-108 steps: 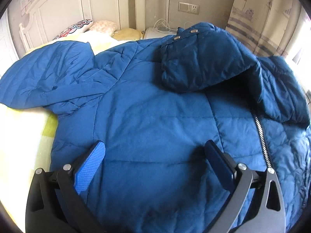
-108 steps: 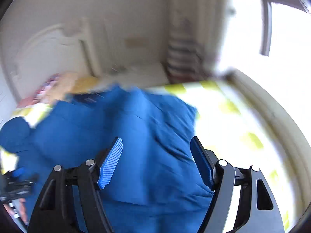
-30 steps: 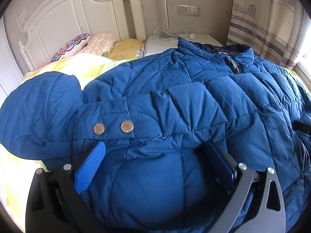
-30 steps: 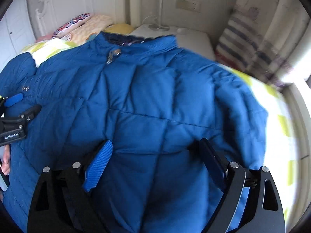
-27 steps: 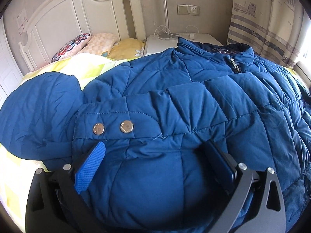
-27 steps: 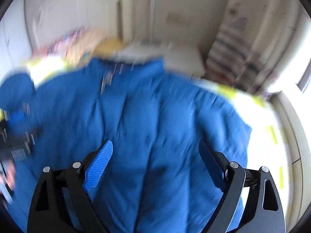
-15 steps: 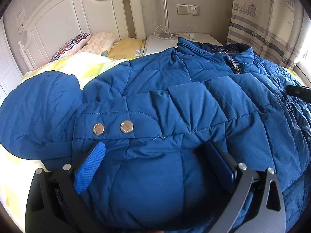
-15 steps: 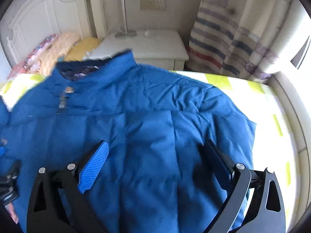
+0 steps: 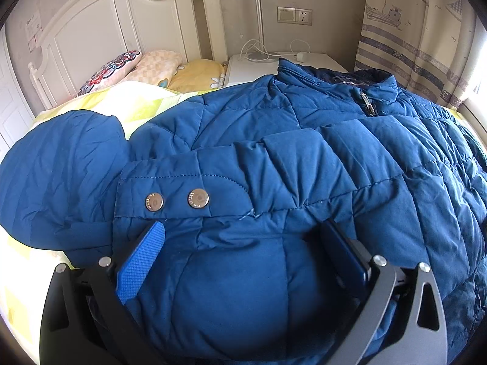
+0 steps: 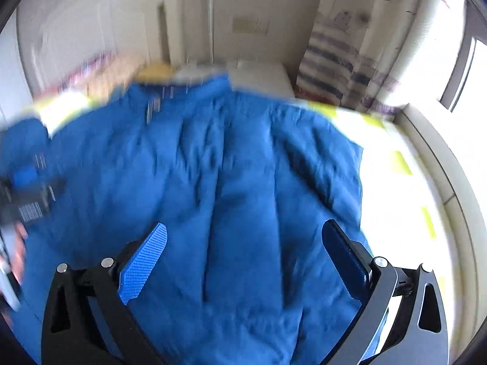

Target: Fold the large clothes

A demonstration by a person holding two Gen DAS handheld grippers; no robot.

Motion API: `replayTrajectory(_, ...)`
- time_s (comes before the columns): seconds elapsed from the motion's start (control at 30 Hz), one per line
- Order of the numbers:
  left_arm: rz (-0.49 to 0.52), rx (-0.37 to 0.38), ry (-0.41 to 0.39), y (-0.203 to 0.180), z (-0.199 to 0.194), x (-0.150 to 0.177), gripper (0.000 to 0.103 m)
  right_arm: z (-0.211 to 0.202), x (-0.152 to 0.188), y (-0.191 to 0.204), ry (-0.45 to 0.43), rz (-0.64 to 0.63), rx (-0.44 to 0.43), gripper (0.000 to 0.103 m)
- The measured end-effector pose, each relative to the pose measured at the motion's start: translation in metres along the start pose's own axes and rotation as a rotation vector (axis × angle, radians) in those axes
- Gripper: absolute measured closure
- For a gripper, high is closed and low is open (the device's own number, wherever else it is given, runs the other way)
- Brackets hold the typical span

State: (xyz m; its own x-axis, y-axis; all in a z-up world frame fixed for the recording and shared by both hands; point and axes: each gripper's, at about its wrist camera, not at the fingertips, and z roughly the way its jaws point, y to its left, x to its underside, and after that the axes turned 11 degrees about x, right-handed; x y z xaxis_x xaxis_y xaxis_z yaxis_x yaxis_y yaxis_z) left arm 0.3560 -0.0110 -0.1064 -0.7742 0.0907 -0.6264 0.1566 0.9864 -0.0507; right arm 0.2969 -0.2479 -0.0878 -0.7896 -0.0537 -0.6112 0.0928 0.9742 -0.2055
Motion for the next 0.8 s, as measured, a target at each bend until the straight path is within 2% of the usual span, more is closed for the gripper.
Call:
replayTrajectory(0.1, -0.013, 0.035, -0.022, 0.005, -0.006, 0.002, 0.002, 0.011, 0.012, 0.004, -0.011, 0.002, 0.010, 0.005)
replayTrajectory(0.2, -0.119, 0.177, -0.113, 0.033, -0.038, 0.002, 0.005, 0.011, 0.012, 0.005, -0.011, 0.001, 0.021, 0.005)
replayTrajectory(0.23, -0.203, 0.224, -0.183, 0.055, -0.059, 0.001, 0.005, 0.010, 0.012, 0.005, -0.014, 0.000, 0.021, 0.005)
replayTrajectory(0.3, -0.386, 0.255, -0.301, 0.103, -0.093, 0.006, 0.005, 0.010, 0.014, 0.004, -0.015, 0.004, 0.015, 0.005)
replayTrajectory(0.33, -0.548, 0.291, -0.375, 0.145, -0.111, 0.016, 0.006, 0.011, 0.014, 0.003, -0.013, 0.009, 0.008, 0.005)
replayTrajectory(0.4, -0.800, 0.332, -0.456, 0.210, -0.126, 0.043, 0.006, 0.010, 0.014, 0.003, -0.010, 0.012, 0.003, 0.005)
replayTrajectory(0.43, -0.885, 0.329, -0.476, 0.234, -0.129, 0.054, 0.007, 0.012, 0.012, 0.002, -0.010, 0.011, 0.005, 0.005)
replayTrajectory(0.5, -1.064, 0.265, -0.514, 0.293, -0.135, 0.082, 0.013, 0.013, 0.011, 0.002, -0.010, 0.011, 0.005, 0.005)
replayTrajectory(0.6, -1.185, 0.206, -0.598, 0.353, -0.145, 0.103, 0.015, 0.013, 0.011, 0.002, -0.010, 0.011, 0.006, 0.005)
replayTrajectory(0.67, -1.216, 0.186, -0.612, 0.384, -0.145, 0.101, 0.015, 0.013, 0.011, 0.002, -0.010, 0.010, 0.006, 0.005)
replayTrajectory(0.73, -1.222, 0.205, -0.609, 0.410, -0.138, 0.090, 0.018, 0.013, 0.011, 0.002, -0.009, 0.013, 0.003, 0.005)
replayTrajectory(0.77, -1.223, 0.228, -0.604, 0.421, -0.133, 0.083, 0.028, 0.012, 0.011, 0.002, -0.010, 0.013, 0.003, 0.005)
replayTrajectory(0.8, -1.222, 0.254, -0.598, 0.428, -0.129, 0.078, 0.052, 0.012, 0.012, 0.002, -0.010, 0.014, 0.002, 0.005)
